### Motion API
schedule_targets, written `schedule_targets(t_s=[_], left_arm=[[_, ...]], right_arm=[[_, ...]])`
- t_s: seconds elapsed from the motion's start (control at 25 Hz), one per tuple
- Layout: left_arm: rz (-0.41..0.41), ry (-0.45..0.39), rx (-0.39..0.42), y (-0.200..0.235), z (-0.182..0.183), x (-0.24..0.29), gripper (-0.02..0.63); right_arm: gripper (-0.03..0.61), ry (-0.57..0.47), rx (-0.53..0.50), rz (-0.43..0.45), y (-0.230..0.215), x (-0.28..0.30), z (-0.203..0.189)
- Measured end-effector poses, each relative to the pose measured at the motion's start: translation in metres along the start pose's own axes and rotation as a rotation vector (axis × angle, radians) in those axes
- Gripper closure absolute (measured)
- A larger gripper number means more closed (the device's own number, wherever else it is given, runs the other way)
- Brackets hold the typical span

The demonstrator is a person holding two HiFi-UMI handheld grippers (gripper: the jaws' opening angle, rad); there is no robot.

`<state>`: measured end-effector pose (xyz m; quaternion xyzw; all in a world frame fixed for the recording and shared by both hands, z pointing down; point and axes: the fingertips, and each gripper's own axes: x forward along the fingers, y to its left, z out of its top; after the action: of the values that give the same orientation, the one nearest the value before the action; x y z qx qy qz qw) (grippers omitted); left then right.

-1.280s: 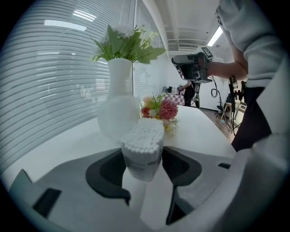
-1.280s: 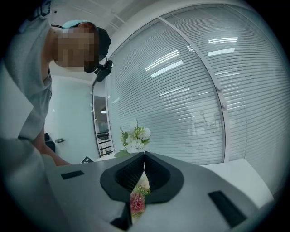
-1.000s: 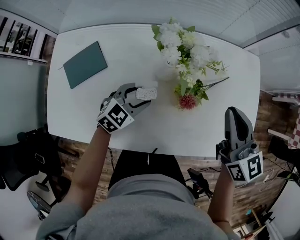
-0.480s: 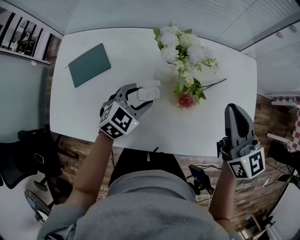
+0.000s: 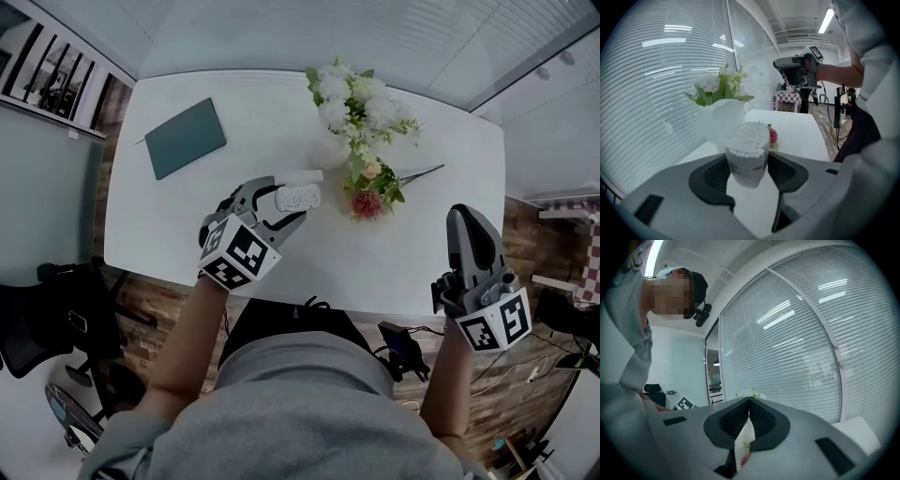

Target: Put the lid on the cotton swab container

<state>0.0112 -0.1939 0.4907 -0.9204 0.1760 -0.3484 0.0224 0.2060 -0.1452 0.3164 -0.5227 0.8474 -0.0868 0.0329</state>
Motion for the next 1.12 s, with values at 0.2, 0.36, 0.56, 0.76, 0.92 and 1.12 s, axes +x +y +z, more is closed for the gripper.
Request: schedule_targets(t_s=[0.2, 0.36, 0.56, 0.76, 0.92, 1.12], left_arm=[[-0.01, -0.03, -0.01, -0.004, 0.019, -0.009, 0.365], [-0.021, -0.042, 0.008, -0.008, 0.033, -0.012, 0.365], [-0.046, -0.053, 0.037, -0.019, 0.052, -0.024, 0.365], [-0.067, -0.07, 0.048, -0.023, 0.066, -0.03, 0.365], [-0.077, -0.091, 0.04, -0.025, 0.076, -0.033, 0.365], [-0.088, -0.099, 0.044, -0.027, 0.082, -0.034, 0.365]], right_arm=[[0.552, -0.04, -0.026, 0.008, 0.004, 0.0, 0.017], [0.552, -0.064, -0.045, 0.027, 0.007, 0.002, 0.031], [0.552, -0.083, -0.073, 0.042, 0.014, 0.001, 0.048], [0.552, -0.092, -0.078, 0.051, 0.018, 0.001, 0.053], [0.552, -0.094, -0.077, 0.052, 0.018, -0.001, 0.054], [0.552, -0.086, -0.072, 0.042, 0.017, -0.005, 0.051]])
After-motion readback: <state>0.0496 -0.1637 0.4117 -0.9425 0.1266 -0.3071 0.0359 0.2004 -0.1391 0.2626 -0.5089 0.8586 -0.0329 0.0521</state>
